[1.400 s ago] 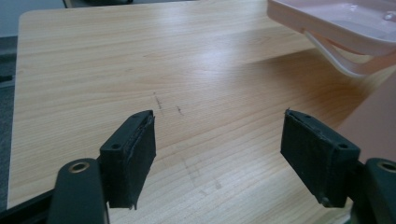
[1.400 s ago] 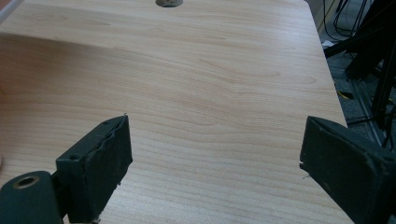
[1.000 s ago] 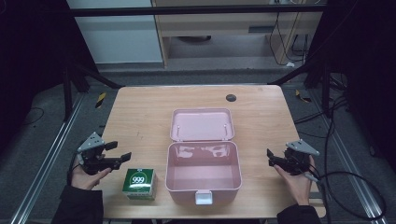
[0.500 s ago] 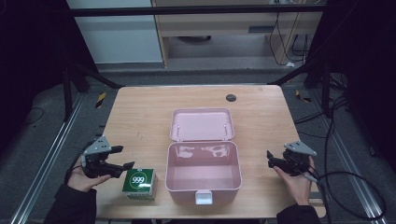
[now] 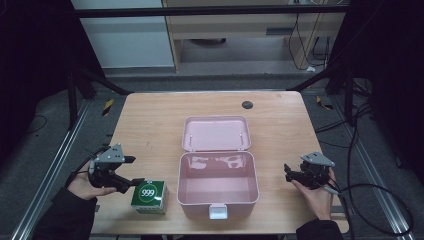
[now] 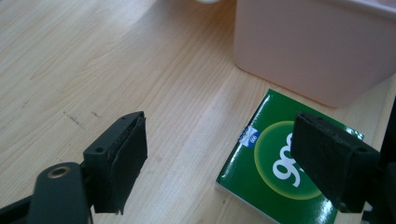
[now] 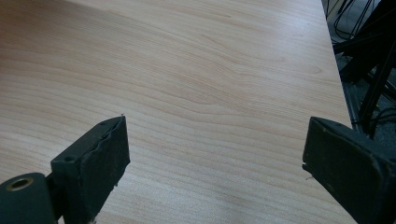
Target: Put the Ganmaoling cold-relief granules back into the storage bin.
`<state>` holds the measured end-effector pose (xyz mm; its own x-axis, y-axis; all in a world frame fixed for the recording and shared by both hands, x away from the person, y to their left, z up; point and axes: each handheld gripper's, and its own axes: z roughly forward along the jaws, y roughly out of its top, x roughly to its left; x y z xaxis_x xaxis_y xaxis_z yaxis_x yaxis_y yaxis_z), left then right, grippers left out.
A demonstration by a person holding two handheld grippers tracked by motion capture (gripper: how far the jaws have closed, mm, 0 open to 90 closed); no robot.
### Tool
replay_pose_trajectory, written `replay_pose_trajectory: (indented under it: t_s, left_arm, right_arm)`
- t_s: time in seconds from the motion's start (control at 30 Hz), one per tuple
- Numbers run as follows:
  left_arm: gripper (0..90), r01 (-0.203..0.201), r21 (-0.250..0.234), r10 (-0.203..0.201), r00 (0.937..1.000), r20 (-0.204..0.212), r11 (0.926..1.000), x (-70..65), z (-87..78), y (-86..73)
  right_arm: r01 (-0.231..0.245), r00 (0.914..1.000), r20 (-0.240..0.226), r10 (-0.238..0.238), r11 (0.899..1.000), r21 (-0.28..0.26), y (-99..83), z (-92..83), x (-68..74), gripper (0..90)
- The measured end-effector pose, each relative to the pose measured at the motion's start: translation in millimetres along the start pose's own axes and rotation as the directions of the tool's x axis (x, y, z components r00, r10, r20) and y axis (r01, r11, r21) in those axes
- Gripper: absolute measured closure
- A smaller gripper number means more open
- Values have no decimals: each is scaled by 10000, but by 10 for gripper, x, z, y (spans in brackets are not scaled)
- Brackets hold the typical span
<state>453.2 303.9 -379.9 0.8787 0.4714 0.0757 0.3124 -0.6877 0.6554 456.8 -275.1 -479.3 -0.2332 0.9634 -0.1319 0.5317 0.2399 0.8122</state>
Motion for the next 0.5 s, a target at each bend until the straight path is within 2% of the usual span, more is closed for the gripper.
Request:
replay_pose_trajectory:
  t_s: [0.07,0.3,0.47,0.5]
  left_arm:
    - [167,-336,307,331,9993,191,9990,-28,2,18]
    - [159,-883,659,853,9953,458,9939,-92,6,38]
    - [150,-1242,908,1175,9901,765,9881,-138,24,61]
    - [147,-1404,1004,1314,9871,913,9850,-161,41,77]
  right_arm:
    - [32,10000,-15,-32,10000,-3,0,1,0,72]
    - [98,9999,-22,-98,10000,8,-1,-1,-1,68]
    - [106,9999,-46,-105,9999,38,-3,1,3,66]
    - [112,9999,-58,-112,9999,71,-3,3,7,65]
